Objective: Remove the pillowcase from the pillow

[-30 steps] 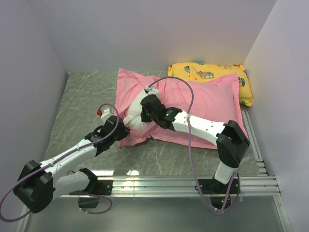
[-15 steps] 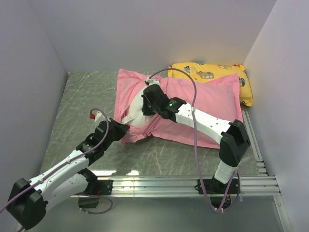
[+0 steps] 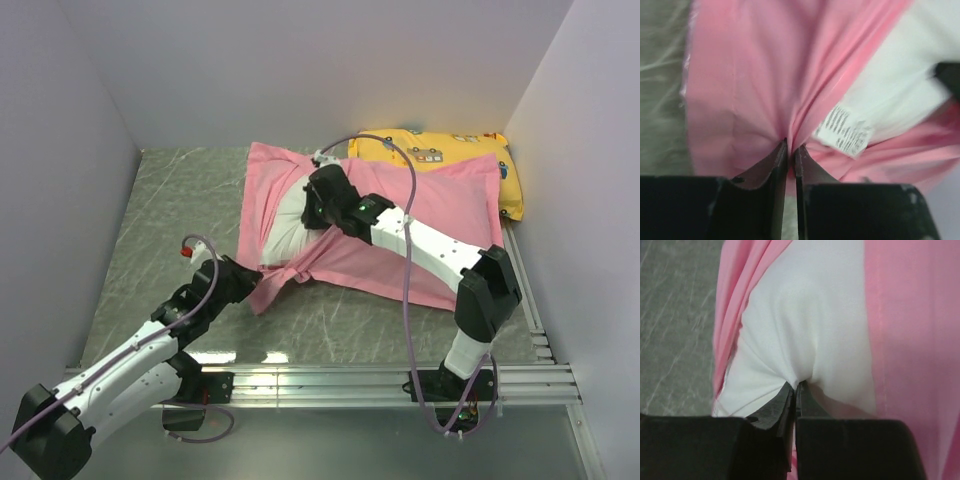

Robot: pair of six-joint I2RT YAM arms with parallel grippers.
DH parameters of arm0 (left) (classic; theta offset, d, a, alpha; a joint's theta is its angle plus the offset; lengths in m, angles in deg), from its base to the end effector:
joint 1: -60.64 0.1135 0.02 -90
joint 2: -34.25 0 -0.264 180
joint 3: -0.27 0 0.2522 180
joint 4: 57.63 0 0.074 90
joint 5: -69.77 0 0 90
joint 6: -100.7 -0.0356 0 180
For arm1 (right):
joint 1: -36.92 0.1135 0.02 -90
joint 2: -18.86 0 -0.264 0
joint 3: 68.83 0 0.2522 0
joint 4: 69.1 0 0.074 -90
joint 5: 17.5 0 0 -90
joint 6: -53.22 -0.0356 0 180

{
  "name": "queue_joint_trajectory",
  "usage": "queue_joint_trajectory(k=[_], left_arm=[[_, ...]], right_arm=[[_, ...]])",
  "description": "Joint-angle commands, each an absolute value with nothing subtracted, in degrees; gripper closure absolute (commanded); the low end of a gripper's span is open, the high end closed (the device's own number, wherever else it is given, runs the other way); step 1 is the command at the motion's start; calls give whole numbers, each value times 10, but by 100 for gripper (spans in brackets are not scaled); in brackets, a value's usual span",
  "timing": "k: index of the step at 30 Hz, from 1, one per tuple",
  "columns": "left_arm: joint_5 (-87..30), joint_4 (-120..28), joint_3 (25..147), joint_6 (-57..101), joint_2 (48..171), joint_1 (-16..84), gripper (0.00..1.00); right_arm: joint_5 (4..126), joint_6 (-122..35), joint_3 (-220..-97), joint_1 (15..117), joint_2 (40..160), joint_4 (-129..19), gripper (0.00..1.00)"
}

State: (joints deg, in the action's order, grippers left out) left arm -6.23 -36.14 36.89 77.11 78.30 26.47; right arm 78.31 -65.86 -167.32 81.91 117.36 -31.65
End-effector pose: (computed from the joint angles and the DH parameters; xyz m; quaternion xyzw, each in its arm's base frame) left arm 0.1499 -0.0914 0.2120 -0.2968 0.8040 -0.3209 0.4030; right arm 0.2841 0.2789 0.3080 -0.1017 0.8901 0.2300 0.3802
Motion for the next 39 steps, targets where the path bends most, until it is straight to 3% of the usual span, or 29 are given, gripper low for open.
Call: queue_joint_trajectory(k=[1, 4, 12, 21, 26, 29, 35, 39], left_arm=[[-30, -224, 349, 741, 785, 273, 83], [-34, -229, 364, 735, 802, 273, 84], [-13, -264, 378, 727, 869, 292, 100], [-83, -400, 399, 691, 987, 414, 100], [-113, -414, 454, 665, 1004, 445, 97], [-125, -398, 471, 651, 971, 444, 86], [-76, -313, 486, 609, 885, 444, 46], [-104, -295, 500, 559, 824, 439, 34]], right_arm=[[896, -644, -1672, 758, 1136, -384, 100], [896, -650, -1641, 768, 1137, -400, 100], [836, -658, -1614, 778, 1098, -417, 100], [662, -679, -1447, 808, 930, -472, 100], [705, -701, -1329, 914, 941, -516, 100], [714, -724, -1300, 917, 981, -547, 100], [743, -726, -1320, 916, 1024, -546, 100], [759, -719, -1340, 916, 1042, -531, 100]])
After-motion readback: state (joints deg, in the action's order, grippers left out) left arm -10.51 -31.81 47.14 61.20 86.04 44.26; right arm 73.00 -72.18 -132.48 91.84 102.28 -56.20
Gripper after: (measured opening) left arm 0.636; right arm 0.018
